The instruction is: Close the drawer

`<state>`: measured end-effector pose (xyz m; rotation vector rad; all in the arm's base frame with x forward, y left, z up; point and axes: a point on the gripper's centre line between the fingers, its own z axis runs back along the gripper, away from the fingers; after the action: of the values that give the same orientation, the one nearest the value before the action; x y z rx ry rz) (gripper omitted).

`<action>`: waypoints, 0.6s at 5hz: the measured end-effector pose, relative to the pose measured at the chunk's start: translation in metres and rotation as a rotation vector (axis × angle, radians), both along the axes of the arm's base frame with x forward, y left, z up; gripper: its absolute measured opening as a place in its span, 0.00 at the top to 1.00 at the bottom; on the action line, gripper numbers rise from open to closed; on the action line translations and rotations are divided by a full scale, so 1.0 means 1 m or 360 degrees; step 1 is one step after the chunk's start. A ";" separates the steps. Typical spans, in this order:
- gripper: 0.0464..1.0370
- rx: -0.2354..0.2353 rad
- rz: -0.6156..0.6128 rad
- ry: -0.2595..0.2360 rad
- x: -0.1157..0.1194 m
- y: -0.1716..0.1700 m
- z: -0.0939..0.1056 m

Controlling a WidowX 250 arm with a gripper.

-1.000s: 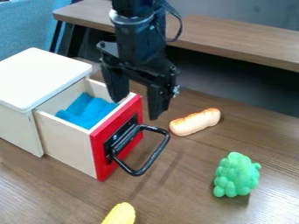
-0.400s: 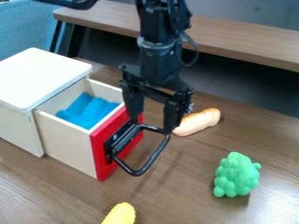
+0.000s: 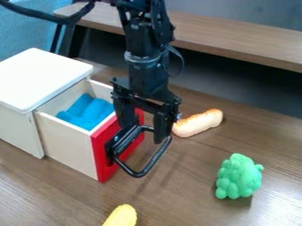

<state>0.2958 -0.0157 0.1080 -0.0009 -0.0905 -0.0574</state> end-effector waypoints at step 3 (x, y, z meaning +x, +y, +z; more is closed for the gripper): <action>0.04 0.0096 0.0012 -0.0085 -0.006 0.017 -0.016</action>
<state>0.2894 0.0013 0.0916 0.0613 -0.1425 -0.0526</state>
